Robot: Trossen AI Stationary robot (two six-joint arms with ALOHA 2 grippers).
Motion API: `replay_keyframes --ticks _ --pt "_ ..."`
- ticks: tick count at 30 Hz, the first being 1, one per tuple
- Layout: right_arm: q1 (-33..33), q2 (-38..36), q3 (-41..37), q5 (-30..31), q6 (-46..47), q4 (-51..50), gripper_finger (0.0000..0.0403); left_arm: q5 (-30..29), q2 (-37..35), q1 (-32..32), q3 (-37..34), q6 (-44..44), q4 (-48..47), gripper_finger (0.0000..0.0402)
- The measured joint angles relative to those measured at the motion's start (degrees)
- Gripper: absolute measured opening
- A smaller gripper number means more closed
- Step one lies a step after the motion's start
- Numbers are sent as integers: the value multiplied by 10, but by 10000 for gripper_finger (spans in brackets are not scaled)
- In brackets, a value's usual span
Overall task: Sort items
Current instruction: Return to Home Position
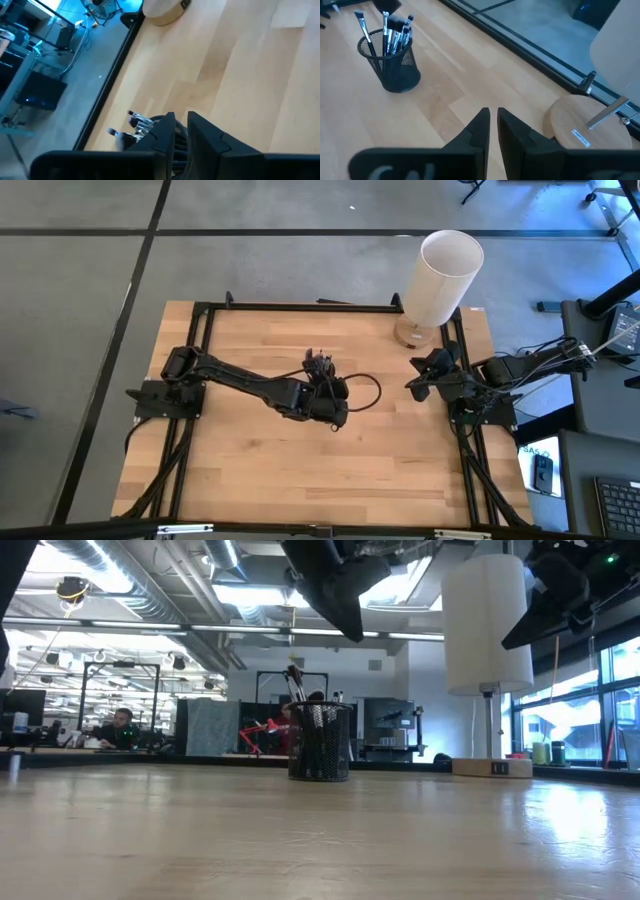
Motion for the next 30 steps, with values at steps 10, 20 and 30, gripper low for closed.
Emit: replay_keyframes --ticks 10,20,30 --pt "0 2 0 44 23 4 37 -7 0 9 0 3 39 49" --pt "-43 10 0 50 57 10 30 103 32 38 -1 44 58 48" --pt "-58 11 0 50 -3 26 29 105 73 39 -1 37 95 46"
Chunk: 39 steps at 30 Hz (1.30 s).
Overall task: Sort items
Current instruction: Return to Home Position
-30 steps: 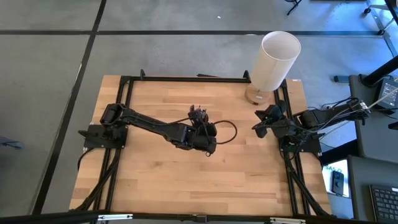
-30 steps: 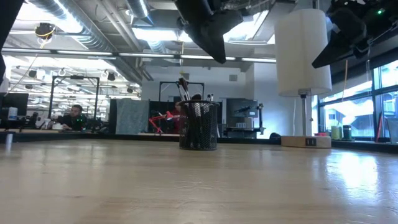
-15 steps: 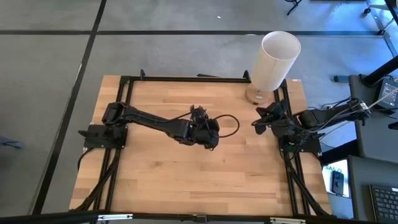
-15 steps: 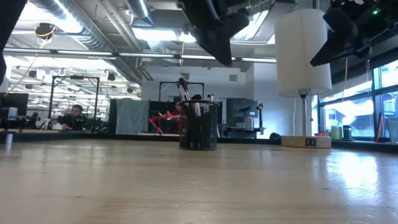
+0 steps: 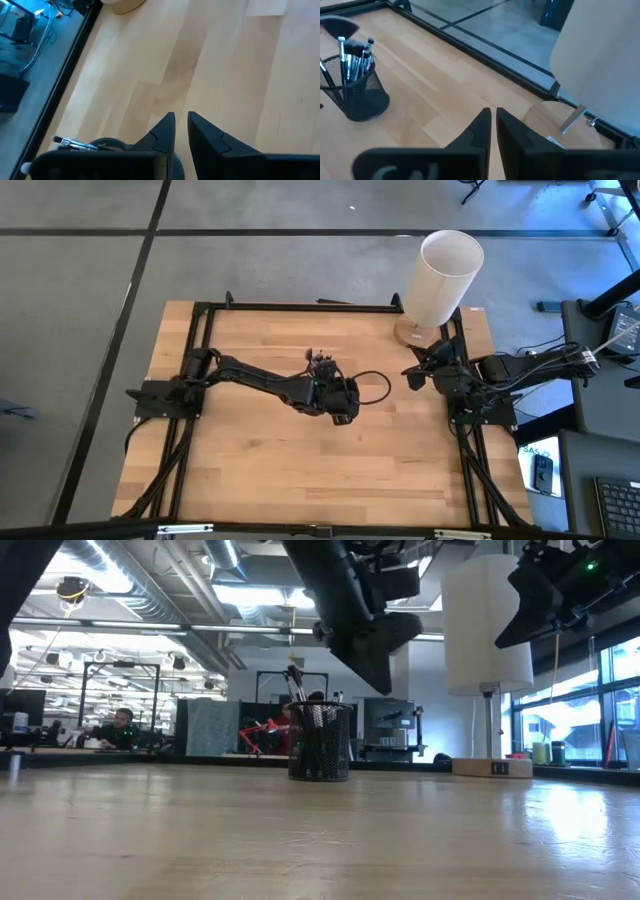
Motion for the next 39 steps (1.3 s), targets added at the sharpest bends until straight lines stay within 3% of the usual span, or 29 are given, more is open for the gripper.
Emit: replay_keyframes --ticks 5,9,24,31,39 --pt "0 0 0 -6 64 12 41 -18 -7 -4 3 -21 6 35" --pt "0 0 0 -10 7 65 41 -21 -7 -5 3 -4 14 31" --pt "0 0 0 -1 -35 84 42 -21 -7 0 3 -51 24 33" --pt "0 0 0 -32 -135 137 42 -19 -7 0 3 -51 24 35" --pt "-5 0 0 -7 -70 70 33 -14 -7 0 3 -51 24 33"
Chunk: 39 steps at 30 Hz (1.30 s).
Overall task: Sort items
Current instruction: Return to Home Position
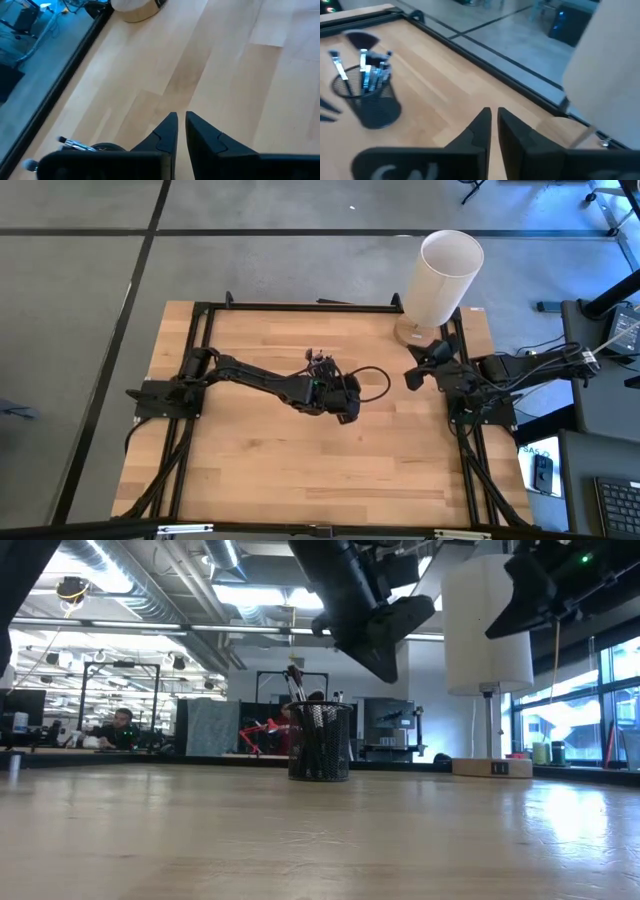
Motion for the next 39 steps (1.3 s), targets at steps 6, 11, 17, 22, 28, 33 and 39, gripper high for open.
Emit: replay_keyframes --ticks 6,11,17,22,28,33,39 --pt "-25 0 0 -5 -1 -3 6 18 0 0 0 0 0 30" --pt "-27 0 0 -46 -64 43 9 30 0 0 0 4 0 29" --pt "-27 20 0 -174 -89 101 9 48 0 -6 0 5 0 29" --pt "-27 83 0 -203 -71 149 9 15 -2 -23 -5 13 0 28" --pt "-27 200 0 -235 -157 337 9 -14 -42 -39 -54 15 11 28" --pt "-28 264 0 -407 -265 512 10 -14 -124 -41 -158 1 55 28" --pt "-28 263 0 -548 -285 586 10 -20 -285 -64 -342 18 215 28"
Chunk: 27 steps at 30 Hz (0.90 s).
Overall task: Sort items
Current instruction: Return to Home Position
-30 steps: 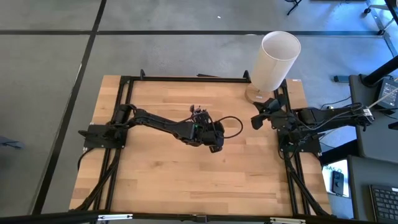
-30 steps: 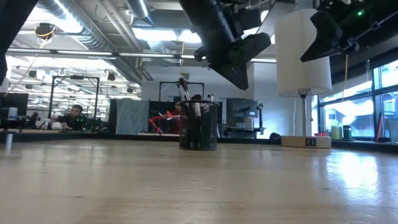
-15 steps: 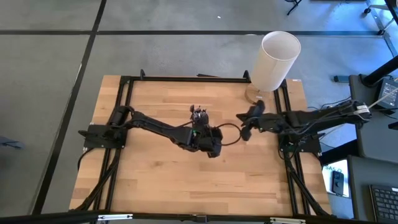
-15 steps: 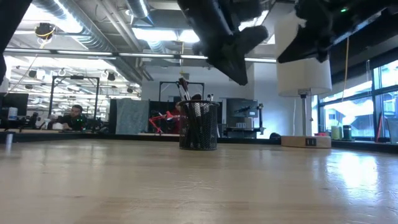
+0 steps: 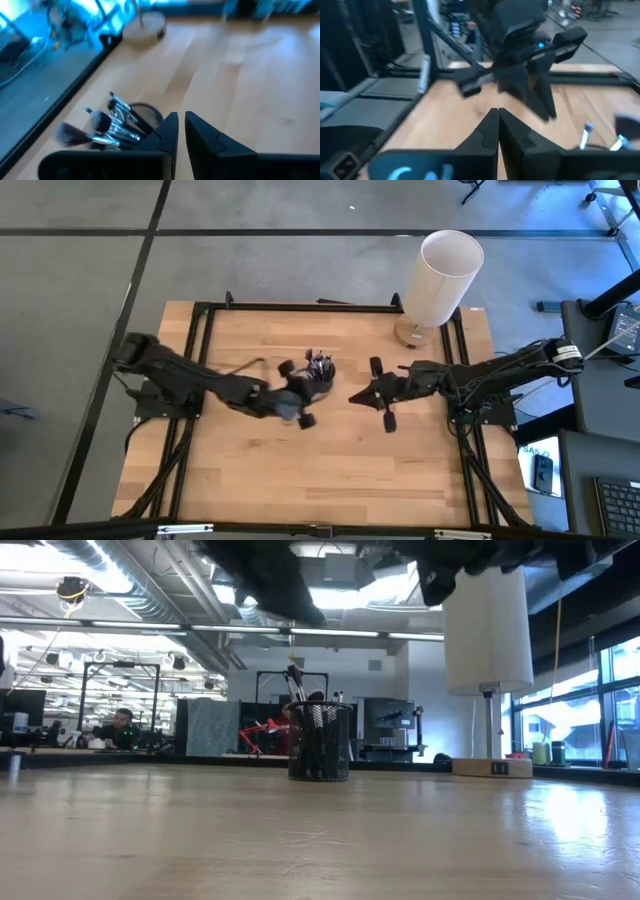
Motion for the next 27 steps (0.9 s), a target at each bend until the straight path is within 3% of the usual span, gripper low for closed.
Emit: replay_keyframes --ticks 10,14,18,27 --pt "1 -95 0 -95 -14 -60 10 7 -271 -40 -296 87 293 28" --pt "2 -137 -11 -102 -23 -78 10 52 -351 -45 -385 123 354 28" --pt "2 -182 -38 -102 -32 -68 10 96 -415 -45 -441 122 367 28" --pt "-23 -300 -97 -92 -56 -84 10 103 -508 -44 -485 160 367 28"
